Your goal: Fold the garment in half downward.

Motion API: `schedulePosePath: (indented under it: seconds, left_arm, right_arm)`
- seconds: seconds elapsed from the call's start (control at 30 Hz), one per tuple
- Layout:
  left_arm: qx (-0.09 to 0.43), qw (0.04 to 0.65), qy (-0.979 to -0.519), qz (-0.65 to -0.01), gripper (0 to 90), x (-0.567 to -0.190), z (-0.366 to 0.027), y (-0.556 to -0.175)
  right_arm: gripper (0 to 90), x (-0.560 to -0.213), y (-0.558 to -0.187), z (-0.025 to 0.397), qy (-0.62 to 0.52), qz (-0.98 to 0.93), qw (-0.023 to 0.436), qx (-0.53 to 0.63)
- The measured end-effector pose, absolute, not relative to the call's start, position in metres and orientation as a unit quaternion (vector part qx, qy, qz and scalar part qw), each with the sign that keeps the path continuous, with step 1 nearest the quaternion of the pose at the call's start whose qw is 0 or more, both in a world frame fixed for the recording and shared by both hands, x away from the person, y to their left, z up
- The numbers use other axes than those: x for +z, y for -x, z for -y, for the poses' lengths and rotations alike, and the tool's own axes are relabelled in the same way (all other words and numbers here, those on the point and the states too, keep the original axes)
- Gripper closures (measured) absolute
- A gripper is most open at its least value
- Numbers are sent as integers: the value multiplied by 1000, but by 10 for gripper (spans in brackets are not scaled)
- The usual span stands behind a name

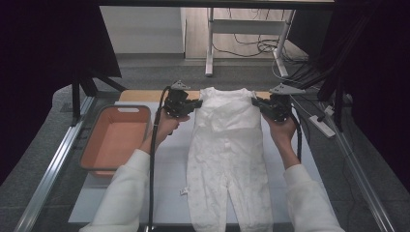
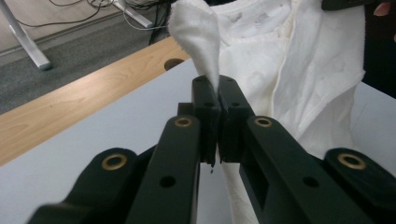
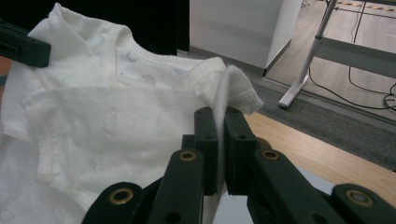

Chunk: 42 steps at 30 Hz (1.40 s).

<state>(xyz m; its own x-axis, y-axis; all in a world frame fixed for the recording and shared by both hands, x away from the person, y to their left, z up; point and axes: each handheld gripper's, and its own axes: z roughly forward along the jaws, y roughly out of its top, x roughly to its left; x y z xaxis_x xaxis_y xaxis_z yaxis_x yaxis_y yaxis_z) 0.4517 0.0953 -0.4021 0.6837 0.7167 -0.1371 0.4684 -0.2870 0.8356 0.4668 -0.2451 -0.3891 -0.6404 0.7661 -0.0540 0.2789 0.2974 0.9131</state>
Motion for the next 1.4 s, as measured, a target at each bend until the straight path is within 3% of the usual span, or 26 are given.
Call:
schedulePosePath:
  seconds: [1.4]
  left_arm:
    - [91,459,-807,-360,868,-467,-82,-406]
  right_arm:
    - [850,-454,-444,243,-342,-782,218,473]
